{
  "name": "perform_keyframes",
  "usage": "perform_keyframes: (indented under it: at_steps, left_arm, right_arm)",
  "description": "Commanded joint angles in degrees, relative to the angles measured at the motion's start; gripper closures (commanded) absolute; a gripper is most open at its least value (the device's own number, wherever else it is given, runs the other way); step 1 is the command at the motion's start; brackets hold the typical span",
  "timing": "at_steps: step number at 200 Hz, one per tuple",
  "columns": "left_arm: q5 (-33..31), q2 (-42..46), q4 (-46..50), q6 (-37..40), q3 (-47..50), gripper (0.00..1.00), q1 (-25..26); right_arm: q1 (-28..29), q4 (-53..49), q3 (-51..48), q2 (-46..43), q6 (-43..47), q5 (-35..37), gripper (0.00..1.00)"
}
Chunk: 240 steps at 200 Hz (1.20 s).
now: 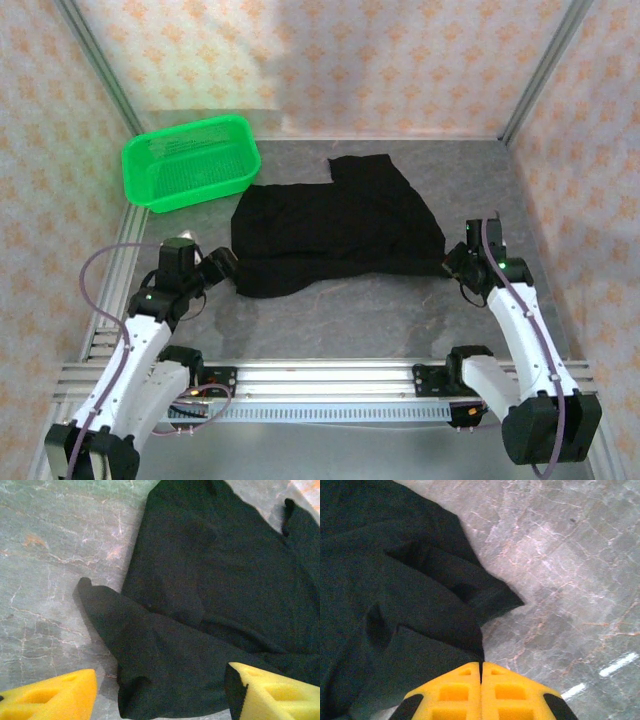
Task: Fold and stack the t-shirts
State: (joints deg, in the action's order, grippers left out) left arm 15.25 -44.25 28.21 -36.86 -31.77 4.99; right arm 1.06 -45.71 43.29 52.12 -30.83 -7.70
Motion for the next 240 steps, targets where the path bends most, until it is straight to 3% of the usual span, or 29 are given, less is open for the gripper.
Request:
perform_keyframes:
  at_steps: [1,58,123,201,240]
  left_arm:
    - [2.53,-6.71,1.07,2.01,-5.99,0.29,0.05]
    - [2.07,-30.73,9.89,13.64,-25.33,0.30,6.22]
    - [-2.81,-54.77,18.33,19.38,-41.10,0.44,11.09]
    - [-11.09,-67.47,23.13,22.25,-46.64,0.51,15.91]
    - [-15.59,-69.04,23.88,23.69,-45.86,0.64,16.10]
  right_arm:
    - [-0.35,-2.05,-1.26,-0.42,-1.77,5.30,1.00]
    - [-0.34,-4.19,-3.08,-2.74,-1.31,8.46,1.00]
    - [-0.36,-4.73,-3.30,-4.04,-1.53,8.97,1.00]
    - [-0.30,-3.62,-3.82,-4.04,-1.89,9.22,1.00]
    - [-0.28,-1.48,-3.87,-3.19,-2.23,9.20,1.00]
